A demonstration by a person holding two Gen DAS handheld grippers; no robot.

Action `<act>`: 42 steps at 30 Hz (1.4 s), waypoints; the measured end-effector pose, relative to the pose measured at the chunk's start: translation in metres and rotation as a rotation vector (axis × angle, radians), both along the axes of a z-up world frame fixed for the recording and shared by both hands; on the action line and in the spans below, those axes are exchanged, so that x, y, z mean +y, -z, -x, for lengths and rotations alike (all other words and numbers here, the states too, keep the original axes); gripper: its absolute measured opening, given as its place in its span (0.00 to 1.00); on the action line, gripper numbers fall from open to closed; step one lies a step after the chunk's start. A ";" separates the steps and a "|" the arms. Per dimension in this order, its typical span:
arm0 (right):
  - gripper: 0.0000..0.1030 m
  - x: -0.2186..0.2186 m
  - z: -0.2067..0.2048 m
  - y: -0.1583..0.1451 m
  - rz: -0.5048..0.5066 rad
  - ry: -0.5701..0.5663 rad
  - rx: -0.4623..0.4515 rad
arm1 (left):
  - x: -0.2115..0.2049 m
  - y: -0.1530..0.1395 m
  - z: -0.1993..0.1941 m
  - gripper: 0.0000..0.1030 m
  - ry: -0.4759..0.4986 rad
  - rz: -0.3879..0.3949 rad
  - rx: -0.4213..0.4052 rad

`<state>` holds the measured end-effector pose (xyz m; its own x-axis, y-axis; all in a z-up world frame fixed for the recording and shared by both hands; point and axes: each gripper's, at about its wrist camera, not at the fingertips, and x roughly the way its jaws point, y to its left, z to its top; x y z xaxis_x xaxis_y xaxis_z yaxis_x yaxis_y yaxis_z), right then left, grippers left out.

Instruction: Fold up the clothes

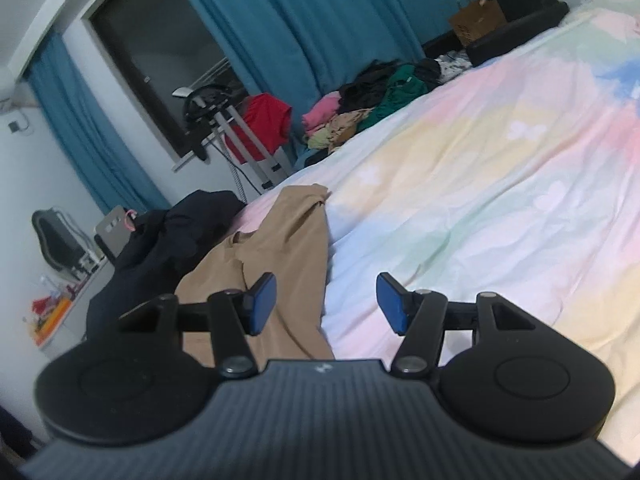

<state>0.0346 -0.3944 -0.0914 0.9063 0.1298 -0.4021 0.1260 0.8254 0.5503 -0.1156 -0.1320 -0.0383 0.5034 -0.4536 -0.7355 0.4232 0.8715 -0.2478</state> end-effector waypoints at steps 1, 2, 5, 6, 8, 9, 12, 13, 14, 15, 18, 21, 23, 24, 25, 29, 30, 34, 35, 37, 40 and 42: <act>0.57 -0.001 0.000 0.000 -0.002 -0.001 0.001 | 0.000 0.002 -0.001 0.43 -0.001 0.000 0.006; 0.57 -0.001 0.000 0.001 -0.005 -0.001 0.003 | -0.001 0.004 -0.002 0.43 -0.002 -0.001 0.013; 0.57 -0.003 0.000 0.002 -0.012 -0.003 0.007 | -0.001 0.010 -0.004 0.16 -0.006 -0.001 0.032; 0.57 -0.003 0.000 0.003 -0.014 -0.003 0.008 | -0.002 0.012 -0.005 0.05 -0.007 -0.002 0.038; 0.57 -0.004 0.000 0.004 -0.019 -0.004 0.011 | -0.002 0.016 -0.007 0.03 -0.010 -0.002 0.051; 0.57 -0.005 0.000 0.004 -0.021 -0.005 0.012 | -0.002 0.018 -0.008 0.03 -0.011 -0.003 0.057; 0.57 -0.006 0.000 0.005 -0.024 -0.007 0.015 | 0.008 0.015 -0.009 0.02 -0.025 0.041 0.079; 0.57 -0.005 0.000 0.005 -0.022 -0.008 0.016 | 0.019 0.006 -0.009 0.02 -0.037 0.091 0.088; 0.57 -0.005 0.000 0.005 -0.021 -0.009 0.016 | 0.031 -0.003 -0.008 0.02 -0.049 0.140 0.097; 0.57 -0.004 0.000 0.004 -0.020 -0.010 0.017 | 0.043 -0.011 -0.008 0.02 -0.061 0.190 0.106; 0.57 -0.003 -0.001 0.005 -0.012 -0.014 0.022 | 0.085 -0.031 -0.011 0.02 -0.111 0.344 0.151; 0.57 -0.001 -0.003 0.005 0.001 -0.018 0.029 | 0.121 -0.034 -0.019 0.02 -0.179 0.380 0.170; 0.57 0.002 -0.004 0.004 0.015 -0.021 0.035 | 0.139 -0.030 -0.023 0.02 -0.233 0.324 0.165; 0.57 0.004 -0.005 0.004 0.026 -0.026 0.040 | 0.146 -0.022 -0.026 0.02 -0.255 0.299 0.183; 0.57 0.006 -0.006 0.004 0.037 -0.032 0.046 | 0.151 -0.013 -0.030 0.02 -0.264 0.268 0.204; 0.57 0.021 -0.010 0.004 0.114 -0.060 0.068 | 0.145 0.021 -0.040 0.00 -0.283 0.009 0.223; 0.57 0.025 -0.010 0.004 0.138 -0.066 0.070 | 0.141 0.026 -0.042 0.00 -0.281 -0.025 0.236; 0.57 0.043 -0.006 -0.002 0.233 -0.101 0.036 | 0.129 0.008 -0.032 0.08 -0.213 -0.064 0.104; 0.57 0.048 -0.004 -0.004 0.252 -0.113 0.022 | 0.126 0.002 -0.029 0.14 -0.205 -0.082 0.066; 0.57 0.056 0.000 -0.007 0.280 -0.130 0.001 | 0.121 -0.012 -0.023 0.23 -0.194 -0.095 -0.007; 0.57 0.068 0.006 -0.011 0.298 -0.157 -0.028 | 0.109 -0.033 -0.018 0.55 -0.186 -0.099 -0.102; 0.57 0.076 0.010 -0.012 0.309 -0.171 -0.040 | 0.106 -0.049 -0.020 0.66 -0.207 -0.097 -0.169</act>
